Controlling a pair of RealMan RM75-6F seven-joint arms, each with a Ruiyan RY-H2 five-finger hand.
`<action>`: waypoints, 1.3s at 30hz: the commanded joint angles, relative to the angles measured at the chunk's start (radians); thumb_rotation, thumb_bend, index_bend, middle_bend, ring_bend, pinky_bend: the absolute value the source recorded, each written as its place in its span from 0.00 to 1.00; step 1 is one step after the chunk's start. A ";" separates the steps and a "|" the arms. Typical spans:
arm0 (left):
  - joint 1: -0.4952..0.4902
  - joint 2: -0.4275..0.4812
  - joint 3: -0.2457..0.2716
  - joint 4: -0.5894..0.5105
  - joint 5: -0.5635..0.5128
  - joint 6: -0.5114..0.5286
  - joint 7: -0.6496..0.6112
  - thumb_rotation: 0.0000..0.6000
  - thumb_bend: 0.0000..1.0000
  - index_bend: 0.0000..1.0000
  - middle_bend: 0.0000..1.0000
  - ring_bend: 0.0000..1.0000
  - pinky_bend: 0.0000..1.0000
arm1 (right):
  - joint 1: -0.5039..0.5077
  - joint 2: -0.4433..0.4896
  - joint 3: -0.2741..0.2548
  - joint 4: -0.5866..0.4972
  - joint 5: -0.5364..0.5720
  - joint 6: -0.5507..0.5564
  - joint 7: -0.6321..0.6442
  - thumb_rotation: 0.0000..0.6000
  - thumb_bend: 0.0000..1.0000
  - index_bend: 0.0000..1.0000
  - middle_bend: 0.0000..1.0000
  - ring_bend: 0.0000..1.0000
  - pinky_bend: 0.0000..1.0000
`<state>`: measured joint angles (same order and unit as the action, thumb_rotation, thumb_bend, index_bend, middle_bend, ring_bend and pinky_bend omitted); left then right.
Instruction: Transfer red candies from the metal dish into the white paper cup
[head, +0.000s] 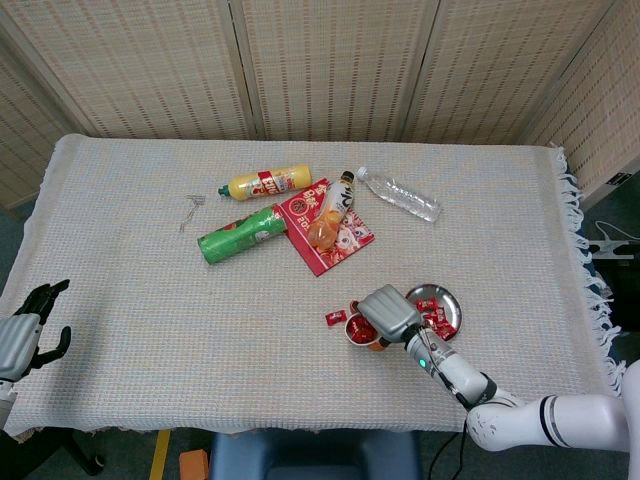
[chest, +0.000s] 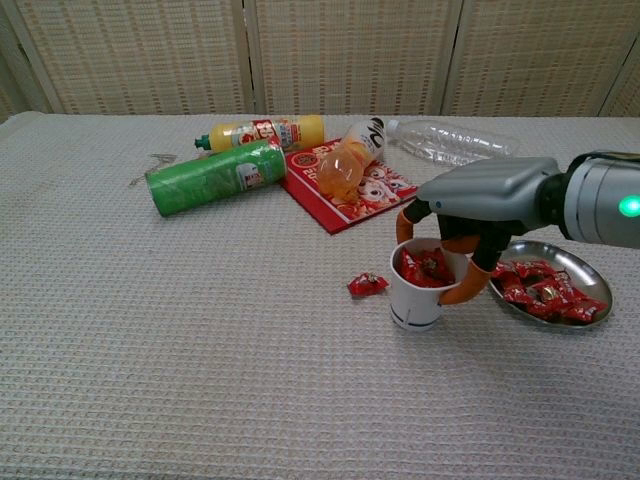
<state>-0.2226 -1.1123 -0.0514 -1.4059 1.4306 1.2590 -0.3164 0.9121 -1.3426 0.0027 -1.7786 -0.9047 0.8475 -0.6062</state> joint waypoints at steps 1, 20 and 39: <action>0.001 0.000 0.000 0.000 0.000 0.001 0.000 1.00 0.56 0.03 0.09 0.04 0.28 | -0.006 0.000 0.000 0.004 -0.013 0.007 0.014 0.86 0.12 0.43 0.92 0.80 1.00; -0.007 -0.011 -0.001 -0.004 -0.019 -0.022 0.035 1.00 0.55 0.03 0.09 0.04 0.28 | 0.025 -0.005 0.061 0.148 0.098 -0.021 0.063 0.86 0.13 0.43 0.92 0.80 1.00; -0.003 -0.029 -0.017 -0.004 -0.075 -0.031 0.097 1.00 0.54 0.03 0.10 0.06 0.28 | 0.077 -0.062 0.038 0.223 0.197 -0.015 -0.027 0.86 0.13 0.00 0.92 0.76 1.00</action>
<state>-0.2249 -1.1376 -0.0661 -1.4070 1.3637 1.2321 -0.2268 0.9865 -1.4129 0.0442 -1.5451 -0.7183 0.8279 -0.6244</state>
